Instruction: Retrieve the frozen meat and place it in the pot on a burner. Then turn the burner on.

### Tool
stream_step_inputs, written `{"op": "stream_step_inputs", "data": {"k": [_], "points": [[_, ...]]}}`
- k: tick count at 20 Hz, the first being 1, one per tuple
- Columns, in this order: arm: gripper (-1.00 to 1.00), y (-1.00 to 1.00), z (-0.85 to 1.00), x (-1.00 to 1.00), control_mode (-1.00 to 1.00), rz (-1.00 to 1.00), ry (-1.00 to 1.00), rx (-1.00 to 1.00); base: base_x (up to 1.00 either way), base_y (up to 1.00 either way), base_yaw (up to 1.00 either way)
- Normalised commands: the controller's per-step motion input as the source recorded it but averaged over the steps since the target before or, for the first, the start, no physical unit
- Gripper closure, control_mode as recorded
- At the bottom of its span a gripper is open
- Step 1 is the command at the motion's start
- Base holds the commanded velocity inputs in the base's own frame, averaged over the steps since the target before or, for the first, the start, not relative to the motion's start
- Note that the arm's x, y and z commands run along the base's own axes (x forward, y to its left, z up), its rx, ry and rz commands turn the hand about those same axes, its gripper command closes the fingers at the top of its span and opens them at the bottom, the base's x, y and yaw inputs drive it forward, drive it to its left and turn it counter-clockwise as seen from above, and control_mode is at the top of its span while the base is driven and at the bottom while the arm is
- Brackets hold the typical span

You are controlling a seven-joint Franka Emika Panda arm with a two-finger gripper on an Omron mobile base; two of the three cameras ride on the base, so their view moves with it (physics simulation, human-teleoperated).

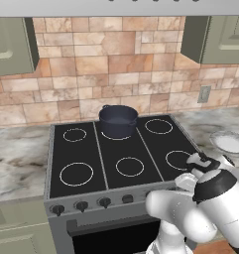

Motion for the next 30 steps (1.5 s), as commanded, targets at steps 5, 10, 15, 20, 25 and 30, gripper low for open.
{"op": "stream_step_inputs", "data": {"k": [5,10,15,20,25,30], "points": [[-1.00,0.12,0.00,0.01,-1.00,0.00,-0.04,0.00,0.00,0.00,0.00],[-1.00,0.45,-0.09,0.01,-1.00,-0.01,-0.10,0.03,0.00,0.00,0.00],[-1.00,0.54,-0.15,0.00,-1.00,0.00,-0.10,0.08,0.00,0.00,0.00],[-1.00,0.49,-0.14,0.00,-1.00,0.00,-0.01,0.07,0.00,0.00,0.00],[-1.00,0.62,-0.05,-0.12,-1.00,0.00,0.00,0.05,0.00,0.00,0.00],[-1.00,0.65,-0.14,-0.18,-1.00,0.00,0.00,0.00,0.00,0.00,0.00]]}}
